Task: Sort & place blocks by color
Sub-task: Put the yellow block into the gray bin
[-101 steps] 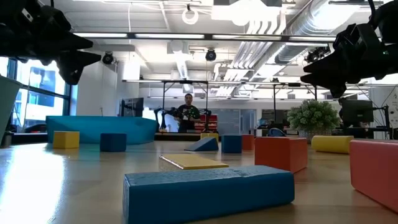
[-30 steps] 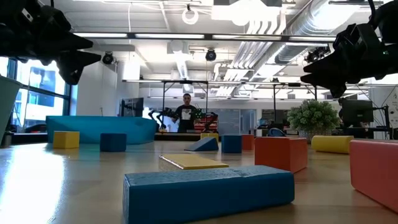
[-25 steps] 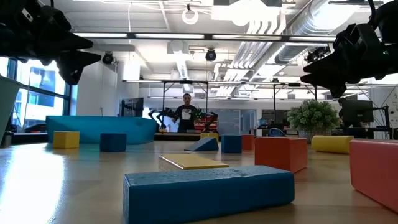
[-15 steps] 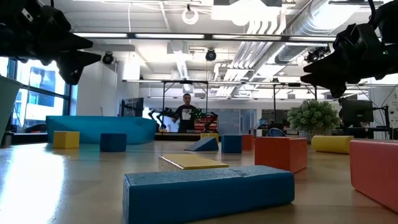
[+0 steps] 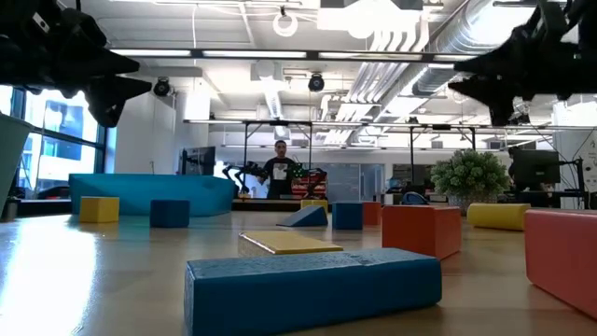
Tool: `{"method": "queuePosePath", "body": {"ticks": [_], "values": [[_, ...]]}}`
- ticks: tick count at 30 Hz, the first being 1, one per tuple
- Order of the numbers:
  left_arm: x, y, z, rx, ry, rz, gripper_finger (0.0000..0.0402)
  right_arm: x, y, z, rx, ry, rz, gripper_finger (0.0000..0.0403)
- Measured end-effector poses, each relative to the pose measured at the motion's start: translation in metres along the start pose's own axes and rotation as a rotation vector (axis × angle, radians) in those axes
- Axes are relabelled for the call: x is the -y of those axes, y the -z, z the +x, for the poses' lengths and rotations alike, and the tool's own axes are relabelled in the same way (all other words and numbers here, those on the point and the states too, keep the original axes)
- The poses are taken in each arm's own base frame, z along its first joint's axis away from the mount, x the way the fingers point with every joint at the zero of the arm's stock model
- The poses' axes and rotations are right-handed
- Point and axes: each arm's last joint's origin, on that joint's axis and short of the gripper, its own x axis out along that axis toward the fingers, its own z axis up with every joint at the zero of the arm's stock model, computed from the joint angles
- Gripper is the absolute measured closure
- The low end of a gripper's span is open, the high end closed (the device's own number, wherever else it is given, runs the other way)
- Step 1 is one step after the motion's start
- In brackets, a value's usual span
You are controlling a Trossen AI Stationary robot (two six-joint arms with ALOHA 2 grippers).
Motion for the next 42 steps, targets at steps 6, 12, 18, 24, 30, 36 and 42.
{"method": "queuePosePath", "body": {"ticks": [6,12,18,24,30,36,42], "values": [[0.000,0.000,0.000,0.000,0.000,0.000,0.0236,-0.014,-0.037,-0.004,0.112,-0.037,-0.087,0.0247],[0.000,0.000,0.000,0.000,0.000,0.000,0.0236,-0.028,-0.074,-0.012,0.231,-0.041,-0.135,0.0247],[0.000,0.000,0.000,0.000,0.000,0.000,0.0236,-0.038,-0.107,-0.023,0.340,0.006,-0.151,0.0247],[0.000,0.000,0.000,0.000,0.000,0.000,0.0236,-0.041,-0.128,-0.030,0.303,0.178,-0.183,0.0247],[0.000,0.000,0.000,0.000,0.000,0.000,0.0236,-0.042,-0.135,-0.026,0.055,0.357,-0.159,0.0247],[0.000,0.000,0.000,-0.001,0.000,0.000,0.0236,-0.042,-0.137,-0.013,-0.159,0.488,-0.045,0.0247],[0.000,0.000,0.000,0.000,0.000,-0.055,0.0236,-0.043,-0.132,0.001,-0.338,0.517,0.045,0.0247]]}}
